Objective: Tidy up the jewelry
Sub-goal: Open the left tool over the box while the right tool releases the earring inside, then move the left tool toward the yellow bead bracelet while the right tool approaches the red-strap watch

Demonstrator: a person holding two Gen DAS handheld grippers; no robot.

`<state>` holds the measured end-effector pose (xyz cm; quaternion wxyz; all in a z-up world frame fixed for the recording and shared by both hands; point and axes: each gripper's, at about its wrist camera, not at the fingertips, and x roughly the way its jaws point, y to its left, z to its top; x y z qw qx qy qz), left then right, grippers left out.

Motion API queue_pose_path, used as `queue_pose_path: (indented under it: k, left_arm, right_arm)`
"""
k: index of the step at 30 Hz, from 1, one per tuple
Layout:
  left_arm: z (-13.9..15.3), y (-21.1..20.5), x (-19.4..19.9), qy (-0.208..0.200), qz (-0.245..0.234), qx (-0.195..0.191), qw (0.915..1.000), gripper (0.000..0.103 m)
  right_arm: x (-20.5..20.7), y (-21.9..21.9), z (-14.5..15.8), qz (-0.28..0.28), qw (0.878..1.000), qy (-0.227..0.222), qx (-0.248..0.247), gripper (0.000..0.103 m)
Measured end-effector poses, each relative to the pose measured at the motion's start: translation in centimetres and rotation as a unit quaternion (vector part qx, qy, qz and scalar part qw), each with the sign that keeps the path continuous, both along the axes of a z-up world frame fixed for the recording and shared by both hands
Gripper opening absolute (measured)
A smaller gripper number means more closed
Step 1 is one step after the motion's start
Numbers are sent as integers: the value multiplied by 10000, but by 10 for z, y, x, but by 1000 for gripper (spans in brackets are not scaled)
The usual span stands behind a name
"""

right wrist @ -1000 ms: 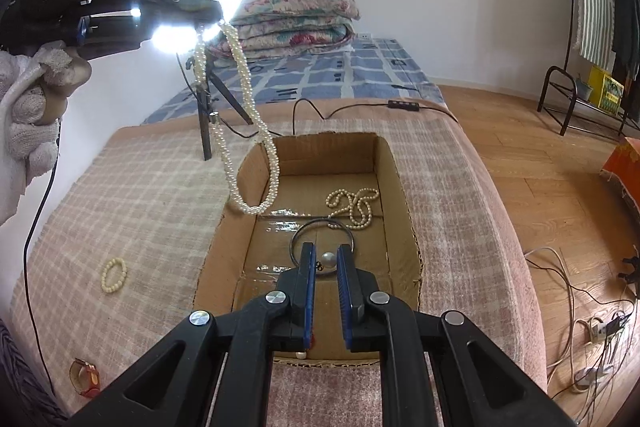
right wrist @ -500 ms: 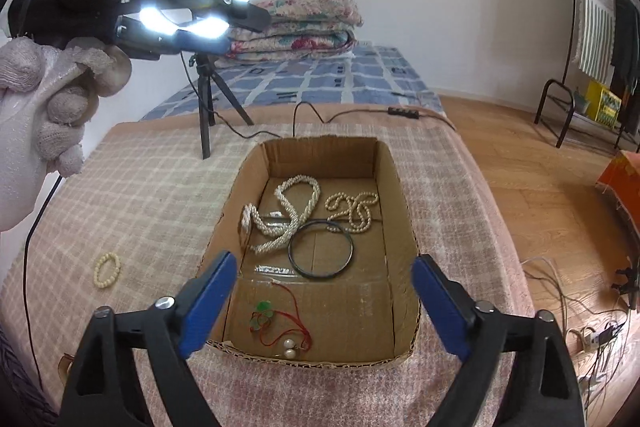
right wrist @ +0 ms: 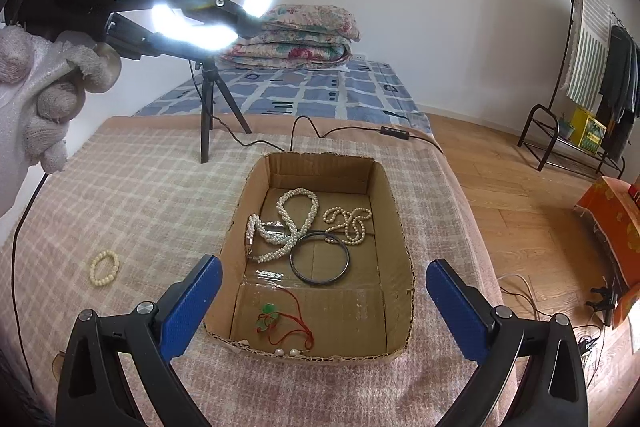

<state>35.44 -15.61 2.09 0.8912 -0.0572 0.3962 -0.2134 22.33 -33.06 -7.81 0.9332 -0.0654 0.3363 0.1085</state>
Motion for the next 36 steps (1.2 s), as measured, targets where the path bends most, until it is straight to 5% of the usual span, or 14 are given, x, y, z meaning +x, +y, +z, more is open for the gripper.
queue_pose_path:
  k: [23, 28, 36]
  left_arm:
    - [15, 119, -120, -421, 352, 690, 9961, 74]
    - [-6, 140, -136, -249, 370, 758, 9961, 74]
    - [-71, 170, -139, 548, 546, 778, 9940, 71]
  right_arm:
    - [-87, 70, 36, 953, 9925, -771, 17, 103]
    - [-104, 94, 24, 1323, 9904, -401, -19, 101]
    - [-120, 132, -13, 1967, 9770, 824, 77, 85]
